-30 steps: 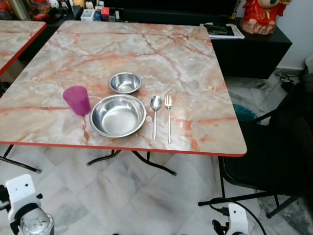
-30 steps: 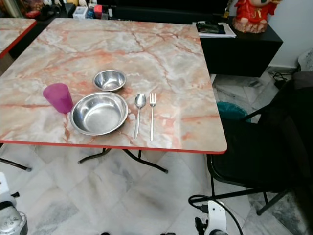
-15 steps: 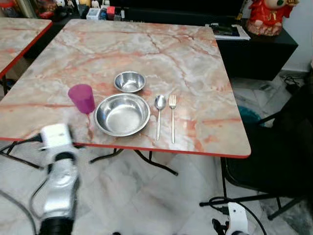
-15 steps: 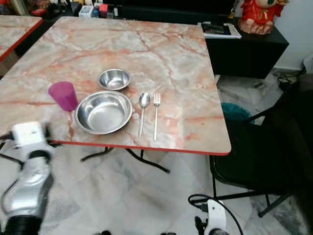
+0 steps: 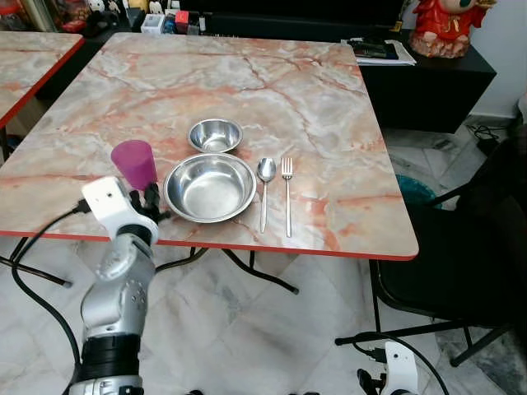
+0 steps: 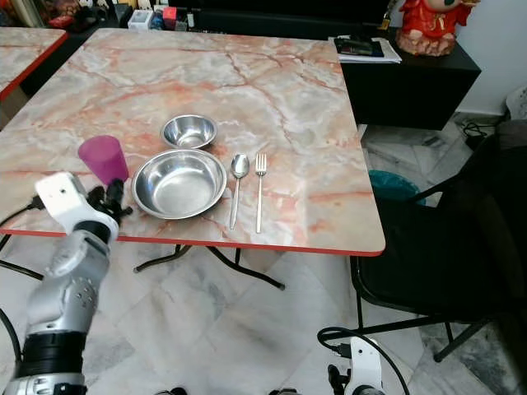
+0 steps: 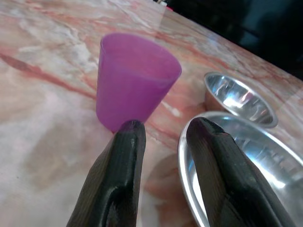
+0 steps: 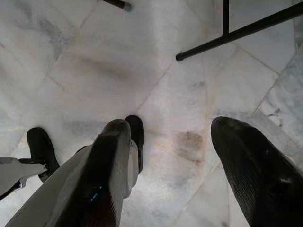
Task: Setting the table
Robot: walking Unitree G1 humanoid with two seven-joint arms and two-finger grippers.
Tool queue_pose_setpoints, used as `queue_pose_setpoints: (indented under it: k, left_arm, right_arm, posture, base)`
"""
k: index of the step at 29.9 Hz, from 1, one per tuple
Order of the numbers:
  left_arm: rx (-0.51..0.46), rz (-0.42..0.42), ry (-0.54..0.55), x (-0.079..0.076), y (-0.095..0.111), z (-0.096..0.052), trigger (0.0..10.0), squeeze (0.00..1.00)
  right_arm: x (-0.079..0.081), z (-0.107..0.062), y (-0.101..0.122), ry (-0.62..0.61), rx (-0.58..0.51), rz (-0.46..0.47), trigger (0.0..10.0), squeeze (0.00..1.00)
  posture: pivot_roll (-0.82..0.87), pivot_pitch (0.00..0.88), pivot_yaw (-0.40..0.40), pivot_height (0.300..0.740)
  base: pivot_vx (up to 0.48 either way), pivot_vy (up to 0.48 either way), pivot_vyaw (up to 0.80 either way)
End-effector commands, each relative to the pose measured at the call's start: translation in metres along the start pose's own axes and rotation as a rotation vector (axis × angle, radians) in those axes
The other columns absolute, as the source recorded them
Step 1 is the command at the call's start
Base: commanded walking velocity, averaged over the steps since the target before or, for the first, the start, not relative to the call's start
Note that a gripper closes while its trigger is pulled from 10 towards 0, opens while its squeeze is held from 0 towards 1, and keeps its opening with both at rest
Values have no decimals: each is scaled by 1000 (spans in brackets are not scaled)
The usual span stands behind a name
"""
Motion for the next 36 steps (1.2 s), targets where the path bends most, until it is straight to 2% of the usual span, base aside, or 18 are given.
queue_pose_setpoints:
  k: [1, 3, 5, 7, 8, 13, 14, 26, 36]
  left_arm:
    - [-5, -23, -15, 0, 8, 1, 10000, 0]
    - [-5, -54, -24, 0, 12, 2, 10000, 0]
    - [7, -83, -99, -11, 17, 3, 10000, 0]
    - [40, -70, -137, -20, 14, 3, 10000, 0]
    - [64, -71, -157, -25, 12, 2, 10000, 1000]
    - [136, -109, -185, -35, 3, -1, 10000, 1000]
    - [180, -120, -196, -37, -1, -2, 10000, 0]
    - [285, -85, -185, -33, -2, -5, 10000, 0]
    - [362, -145, -160, -31, -5, -7, 10000, 0]
  right_arm:
    - [-3, -1, -6, -12, 15, 18, 10000, 0]
    - [-3, -1, -6, -12, 15, 20, 10000, 0]
    - [-3, -1, -6, -13, 15, 20, 10000, 0]
    - [-3, -1, -6, -13, 14, 20, 10000, 0]
    - [-3, -1, -6, -13, 14, 21, 10000, 0]
    - [-3, -1, -6, -12, 14, 22, 10000, 0]
    - [-3, -1, -6, -12, 14, 22, 10000, 0]
    - [-3, -1, -6, -11, 14, 21, 10000, 0]
    - [-3, -1, -6, -11, 14, 20, 10000, 0]
  posture:
    - [-42, 158, -47, 740]
    - [-40, 159, -46, 740]
    - [-38, 159, -46, 740]
    - [-39, 159, -46, 740]
    - [-41, 159, -45, 740]
    - [-42, 158, -45, 740]
    - [-42, 159, -45, 740]
    - [-39, 159, -46, 740]
    - [-38, 157, -45, 740]
  base:
    - [0, 0, 0]
    - [0, 0, 0]
    - [0, 0, 0]
    - [0, 0, 0]
    - [0, 0, 0]
    - [0, 0, 0]
    - [0, 0, 0]
    - [0, 0, 0]
    - [0, 0, 0]
Point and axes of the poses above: a point about 5 cm out from each wrist's last joint towards the gripper, its own z axis pointing out of the wrist towards the gripper, its own y axis along the axis of the wrist's last joint, x = y × z, the point moved 5 cm from there along z, pointing out of the wrist towards the gripper, and after that the axes turned 11 degrees about z, right-handed, at the moved point
